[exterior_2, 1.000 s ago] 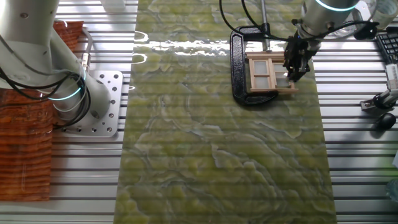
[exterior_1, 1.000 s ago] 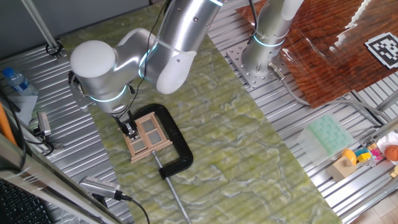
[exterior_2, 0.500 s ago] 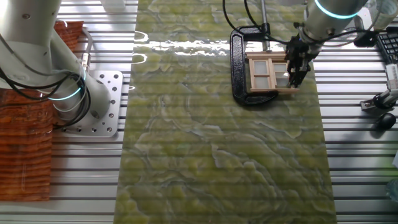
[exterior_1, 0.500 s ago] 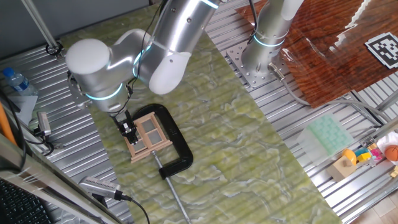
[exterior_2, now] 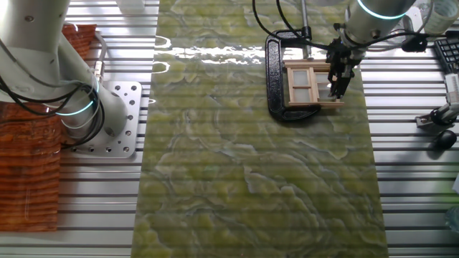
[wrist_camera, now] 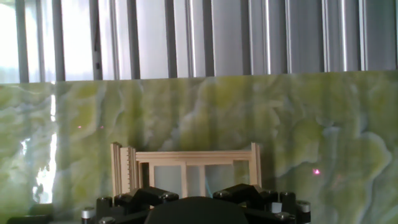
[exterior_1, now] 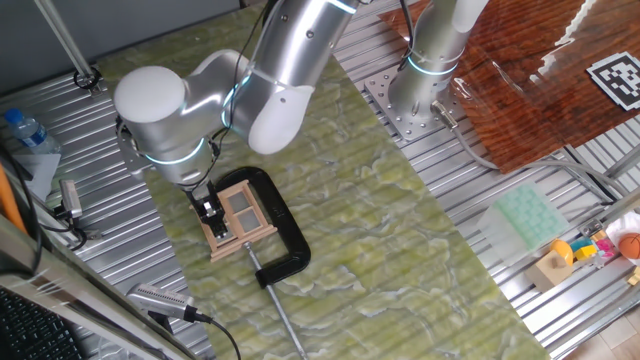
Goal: Open a sliding window
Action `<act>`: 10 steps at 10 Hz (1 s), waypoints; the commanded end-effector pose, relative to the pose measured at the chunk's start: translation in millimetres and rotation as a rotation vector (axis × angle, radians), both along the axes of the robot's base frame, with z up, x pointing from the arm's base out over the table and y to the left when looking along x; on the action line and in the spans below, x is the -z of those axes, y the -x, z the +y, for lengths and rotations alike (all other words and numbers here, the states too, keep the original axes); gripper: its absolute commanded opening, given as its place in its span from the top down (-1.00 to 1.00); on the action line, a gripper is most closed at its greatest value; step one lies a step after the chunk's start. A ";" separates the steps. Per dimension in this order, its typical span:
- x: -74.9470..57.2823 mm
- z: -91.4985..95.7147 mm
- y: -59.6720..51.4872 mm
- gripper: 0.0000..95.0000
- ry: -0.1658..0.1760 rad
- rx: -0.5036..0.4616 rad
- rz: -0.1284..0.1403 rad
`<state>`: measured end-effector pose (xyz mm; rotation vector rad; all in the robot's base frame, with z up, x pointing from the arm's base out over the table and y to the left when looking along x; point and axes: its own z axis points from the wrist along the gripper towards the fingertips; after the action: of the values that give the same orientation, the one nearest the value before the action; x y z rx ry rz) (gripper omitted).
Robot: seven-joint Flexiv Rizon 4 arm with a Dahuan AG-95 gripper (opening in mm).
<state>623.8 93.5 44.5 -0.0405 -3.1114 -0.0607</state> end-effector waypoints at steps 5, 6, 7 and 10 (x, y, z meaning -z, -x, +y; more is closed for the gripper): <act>8.1 -1.0 -1.4 -1.00 -0.011 -0.009 -0.003; 8.5 0.6 -0.6 -1.00 -0.012 -0.008 -0.002; 10.4 2.7 0.4 -1.00 -0.011 -0.008 0.000; 16.7 3.3 0.3 -1.00 -0.011 -0.018 -0.002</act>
<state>623.5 96.9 26.5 -0.0114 -3.1125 -0.0781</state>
